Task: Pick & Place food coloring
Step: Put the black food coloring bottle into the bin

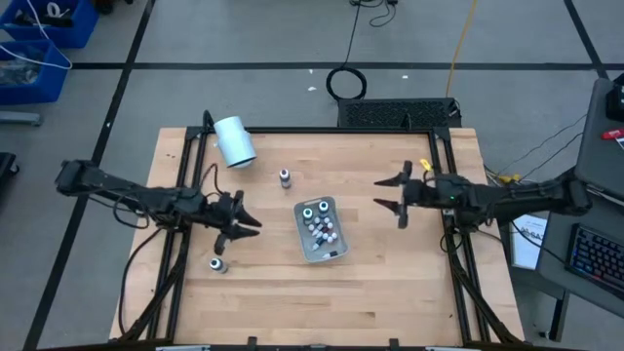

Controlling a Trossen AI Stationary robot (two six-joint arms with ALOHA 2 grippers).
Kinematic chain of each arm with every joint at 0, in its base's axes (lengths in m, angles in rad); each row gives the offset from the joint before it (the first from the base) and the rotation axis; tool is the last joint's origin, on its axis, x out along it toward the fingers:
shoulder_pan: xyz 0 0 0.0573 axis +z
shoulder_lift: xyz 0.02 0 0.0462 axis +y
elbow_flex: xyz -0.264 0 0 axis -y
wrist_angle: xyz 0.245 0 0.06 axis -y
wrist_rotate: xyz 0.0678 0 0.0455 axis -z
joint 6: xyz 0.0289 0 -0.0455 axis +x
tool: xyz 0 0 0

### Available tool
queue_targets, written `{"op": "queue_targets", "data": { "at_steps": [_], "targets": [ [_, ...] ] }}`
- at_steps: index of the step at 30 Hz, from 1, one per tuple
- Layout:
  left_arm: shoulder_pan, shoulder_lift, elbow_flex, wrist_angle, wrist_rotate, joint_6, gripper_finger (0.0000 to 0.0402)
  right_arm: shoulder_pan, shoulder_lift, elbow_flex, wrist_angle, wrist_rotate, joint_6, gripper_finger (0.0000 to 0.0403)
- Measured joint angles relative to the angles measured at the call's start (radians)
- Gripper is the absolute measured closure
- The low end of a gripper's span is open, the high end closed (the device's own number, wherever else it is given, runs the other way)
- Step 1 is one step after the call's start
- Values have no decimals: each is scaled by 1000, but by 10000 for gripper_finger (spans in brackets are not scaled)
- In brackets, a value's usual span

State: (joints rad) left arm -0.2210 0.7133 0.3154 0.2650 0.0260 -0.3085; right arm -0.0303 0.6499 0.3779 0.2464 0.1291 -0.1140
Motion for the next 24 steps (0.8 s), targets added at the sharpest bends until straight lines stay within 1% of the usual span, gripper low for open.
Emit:
{"op": "queue_targets", "data": {
  "at_steps": [3, 5, 8, 11, 13, 15, 16, 19, 21, 22, 24],
  "targets": [
    [-44, 2, 143, -312, -4, -84, 284, 0, -80, -121, 128, 5, 0, 197],
    [-89, 23, 244, -538, -42, -159, 284, 0, -117, -199, 228, 6, 0, 197],
    [-179, 83, 382, -832, -102, -281, 284, 0, -149, -287, 358, 5, -1, 197],
    [-252, 178, 523, -1083, -136, -461, 284, 0, -156, -326, 455, 6, -6, 197],
    [-292, 254, 594, -1216, -143, -609, 284, 0, -158, -325, 475, 6, -8, 197],
    [-329, 333, 637, -1293, -129, -762, 284, 0, -156, -321, 453, 5, -3, 197],
    [-345, 370, 648, -1318, -103, -847, 284, 0, -155, -321, 451, 5, 2, 197],
    [-378, 479, 658, -1337, 24, -1044, 284, 0, -156, -321, 444, 2, 13, 197],
    [-397, 537, 658, -1337, 96, -1108, 284, 0, -156, -322, 433, 2, 15, 197],
    [-405, 558, 658, -1336, 115, -1125, 284, 0, -156, -322, 427, 2, 15, 197],
    [-420, 586, 658, -1337, 120, -1154, 284, 0, -156, -323, 428, 1, 11, 197]
  ]
}}
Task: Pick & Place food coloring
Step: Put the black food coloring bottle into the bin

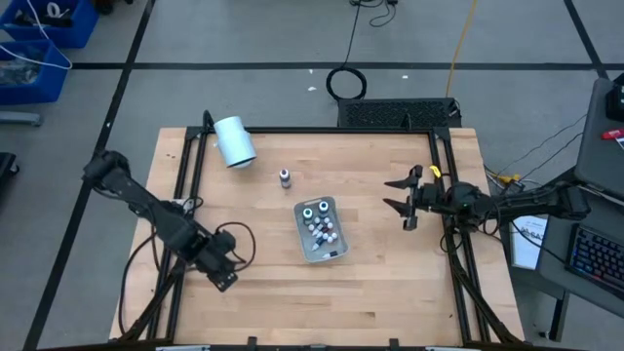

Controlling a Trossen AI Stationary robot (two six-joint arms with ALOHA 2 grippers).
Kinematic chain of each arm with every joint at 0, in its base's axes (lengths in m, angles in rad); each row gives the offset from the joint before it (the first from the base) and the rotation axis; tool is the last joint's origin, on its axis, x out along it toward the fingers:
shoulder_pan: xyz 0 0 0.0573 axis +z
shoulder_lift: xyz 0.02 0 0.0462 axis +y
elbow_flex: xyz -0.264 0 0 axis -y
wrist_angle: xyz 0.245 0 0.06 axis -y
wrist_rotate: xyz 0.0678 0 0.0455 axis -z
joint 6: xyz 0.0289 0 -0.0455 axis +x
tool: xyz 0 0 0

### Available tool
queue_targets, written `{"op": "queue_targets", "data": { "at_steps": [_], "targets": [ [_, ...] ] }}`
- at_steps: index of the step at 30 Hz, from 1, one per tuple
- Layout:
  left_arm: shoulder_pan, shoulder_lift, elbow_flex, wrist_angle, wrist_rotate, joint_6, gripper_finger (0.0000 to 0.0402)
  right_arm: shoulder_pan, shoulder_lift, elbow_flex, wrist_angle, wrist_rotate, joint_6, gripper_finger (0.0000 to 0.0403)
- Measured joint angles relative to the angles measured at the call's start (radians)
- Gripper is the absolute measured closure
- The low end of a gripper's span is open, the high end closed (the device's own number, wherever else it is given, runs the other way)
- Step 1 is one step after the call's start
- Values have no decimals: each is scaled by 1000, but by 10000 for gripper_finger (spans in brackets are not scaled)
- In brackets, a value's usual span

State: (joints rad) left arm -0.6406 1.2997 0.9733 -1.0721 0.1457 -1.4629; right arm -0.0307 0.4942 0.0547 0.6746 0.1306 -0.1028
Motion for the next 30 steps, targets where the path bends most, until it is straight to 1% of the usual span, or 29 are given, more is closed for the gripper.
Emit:
{"op": "queue_targets", "data": {
  "at_steps": [4, 7, 10, 12, 17, 19, 21, 23, 24, 27, 30],
  "targets": [
    [-11, 16, 0, 0, -38, -65, 284, 0, 0, 0, 2, 0, -11, 197],
    [-18, 15, 0, 0, -73, -87, 284, 0, 0, -1, -1, -3, -11, 197],
    [-18, 15, 0, 19, -76, -83, 284, 0, 0, -1, -21, -4, 4, 197],
    [-17, 15, 0, 80, -89, -51, 284, 0, 0, -2, -27, -4, 10, 197],
    [0, 15, 0, 323, -137, 96, 284, 0, 0, -2, -25, -2, 12, 197],
    [13, 15, 1, 366, -129, 127, 284, 0, 0, -2, -24, -1, 12, 197],
    [26, 15, 1, 316, -84, 98, 284, 0, 0, -2, -24, -1, 12, 197],
    [32, 15, 1, 200, -44, 68, 284, 0, 0, -2, -24, -1, 12, 197],
    [33, 15, 1, 140, -43, 65, 283, 0, 0, -2, -24, -1, 11, 197],
    [49, 15, -1, 33, -87, 74, 283, 0, 0, -2, -24, -1, 11, 197],
    [83, 15, -1, 26, -120, 139, 283, 0, 0, -2, -24, -1, 12, 197]
  ]
}}
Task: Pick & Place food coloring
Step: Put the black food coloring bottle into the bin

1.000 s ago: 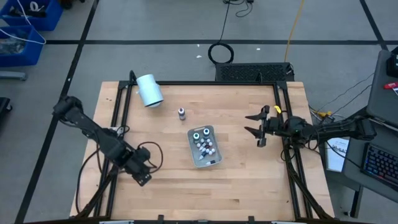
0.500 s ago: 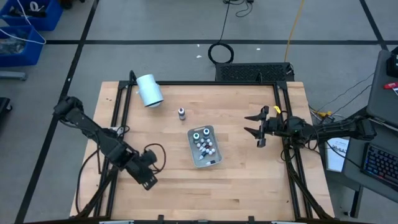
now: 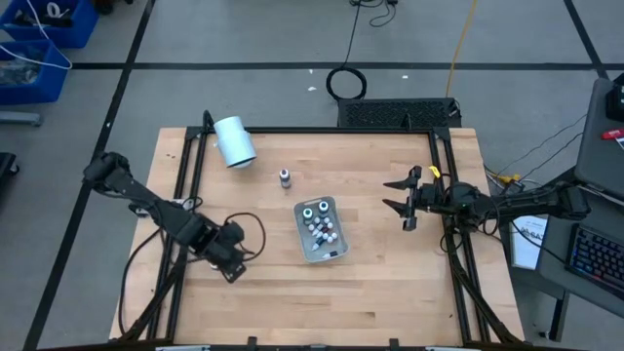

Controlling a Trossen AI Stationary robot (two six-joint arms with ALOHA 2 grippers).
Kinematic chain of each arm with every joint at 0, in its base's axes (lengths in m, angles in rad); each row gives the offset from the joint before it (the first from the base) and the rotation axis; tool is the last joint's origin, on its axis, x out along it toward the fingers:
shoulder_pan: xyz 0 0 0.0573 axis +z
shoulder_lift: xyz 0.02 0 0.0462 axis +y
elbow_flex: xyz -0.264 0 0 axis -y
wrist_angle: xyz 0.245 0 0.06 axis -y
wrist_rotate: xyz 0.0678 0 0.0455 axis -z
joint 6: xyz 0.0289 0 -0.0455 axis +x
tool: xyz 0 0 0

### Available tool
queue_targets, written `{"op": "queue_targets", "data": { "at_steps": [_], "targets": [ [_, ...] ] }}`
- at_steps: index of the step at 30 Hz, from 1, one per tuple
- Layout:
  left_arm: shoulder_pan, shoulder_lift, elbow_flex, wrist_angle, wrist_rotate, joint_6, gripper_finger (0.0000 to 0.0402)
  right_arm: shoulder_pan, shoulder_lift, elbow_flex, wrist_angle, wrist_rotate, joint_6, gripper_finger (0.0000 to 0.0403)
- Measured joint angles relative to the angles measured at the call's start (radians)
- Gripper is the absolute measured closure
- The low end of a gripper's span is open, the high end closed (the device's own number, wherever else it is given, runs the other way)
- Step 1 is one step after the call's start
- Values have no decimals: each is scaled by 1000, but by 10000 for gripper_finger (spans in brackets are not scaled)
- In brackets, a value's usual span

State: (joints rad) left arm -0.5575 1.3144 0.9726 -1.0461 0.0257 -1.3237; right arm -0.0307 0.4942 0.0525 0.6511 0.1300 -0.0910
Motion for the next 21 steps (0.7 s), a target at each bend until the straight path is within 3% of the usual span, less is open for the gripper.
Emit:
{"op": "queue_targets", "data": {
  "at_steps": [6, 14, 17, 21],
  "targets": [
    [85, 1, 0, 54, -30, 218, 270, 0, 0, 0, 3, 0, 8, 197],
    [235, 28, -30, 53, -109, 286, 157, 0, 0, 0, 3, 1, 18, 197],
    [268, 40, -30, 36, 8, 322, 127, 0, 0, 0, -4, 1, 21, 197],
    [267, 42, -30, -10, 217, 283, 118, 0, 1, 0, -14, 5, 27, 197]
  ]
}}
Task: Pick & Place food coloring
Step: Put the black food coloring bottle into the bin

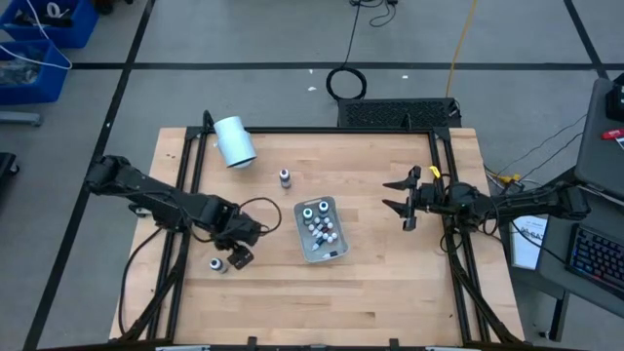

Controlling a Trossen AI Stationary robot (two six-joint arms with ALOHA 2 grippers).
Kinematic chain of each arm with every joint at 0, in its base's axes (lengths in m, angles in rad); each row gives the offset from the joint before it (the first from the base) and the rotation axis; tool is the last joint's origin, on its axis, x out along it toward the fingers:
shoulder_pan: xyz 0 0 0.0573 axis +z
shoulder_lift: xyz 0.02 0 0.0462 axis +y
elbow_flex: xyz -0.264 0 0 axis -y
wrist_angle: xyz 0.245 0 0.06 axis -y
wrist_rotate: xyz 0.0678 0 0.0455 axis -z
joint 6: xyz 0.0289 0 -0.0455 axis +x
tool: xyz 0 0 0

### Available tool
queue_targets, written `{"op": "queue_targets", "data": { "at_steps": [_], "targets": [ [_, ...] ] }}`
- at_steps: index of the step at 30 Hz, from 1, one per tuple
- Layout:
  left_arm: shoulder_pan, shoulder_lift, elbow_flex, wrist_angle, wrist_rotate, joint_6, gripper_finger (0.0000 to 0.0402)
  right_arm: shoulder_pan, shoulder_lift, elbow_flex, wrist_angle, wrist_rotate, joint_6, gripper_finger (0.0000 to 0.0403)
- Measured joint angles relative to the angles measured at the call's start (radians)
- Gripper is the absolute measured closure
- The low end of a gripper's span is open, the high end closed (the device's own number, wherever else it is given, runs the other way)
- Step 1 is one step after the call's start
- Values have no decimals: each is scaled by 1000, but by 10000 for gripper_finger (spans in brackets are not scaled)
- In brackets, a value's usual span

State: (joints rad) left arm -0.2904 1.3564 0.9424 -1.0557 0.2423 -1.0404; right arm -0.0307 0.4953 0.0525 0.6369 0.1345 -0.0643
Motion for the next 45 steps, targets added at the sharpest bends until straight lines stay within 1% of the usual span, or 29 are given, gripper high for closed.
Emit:
{"op": "queue_targets", "data": {
  "at_steps": [2, 6, 8, 12, 17, 19, 26, 33, 38, 45],
  "targets": [
    [-9, -6, 0, -46, 66, -39, 122, 0, 2, 0, -2, 0, 0, 197],
    [-42, -10, 0, -140, 125, -76, 135, 0, 8, 0, -2, 23, 0, 197],
    [-57, -10, 0, -168, 125, -98, 142, -1, 11, 0, -2, 26, 0, 197],
    [-88, -10, 0, -162, 115, -141, 152, -1, 13, 0, -2, 25, 0, 197],
    [-146, -10, 0, -157, 116, -184, 155, -1, 14, 0, -3, 24, 0, 197],
    [-175, -10, 0, -148, 99, -206, 154, -1, 15, 0, -6, 24, 0, 197],
    [-244, -10, 0, -89, -17, -280, 158, 0, 15, 0, -14, 23, 0, 197],
    [-302, -10, 0, -93, -48, -358, 156, 0, 15, 0, -14, 23, 3, 197],
    [-327, -10, 0, -92, -106, -382, 156, 0, 15, 0, -14, 23, 8, 197],
    [-339, -10, 0, -92, -113, -400, 156, 0, 15, 0, -14, 22, 19, 197]
  ]
}}
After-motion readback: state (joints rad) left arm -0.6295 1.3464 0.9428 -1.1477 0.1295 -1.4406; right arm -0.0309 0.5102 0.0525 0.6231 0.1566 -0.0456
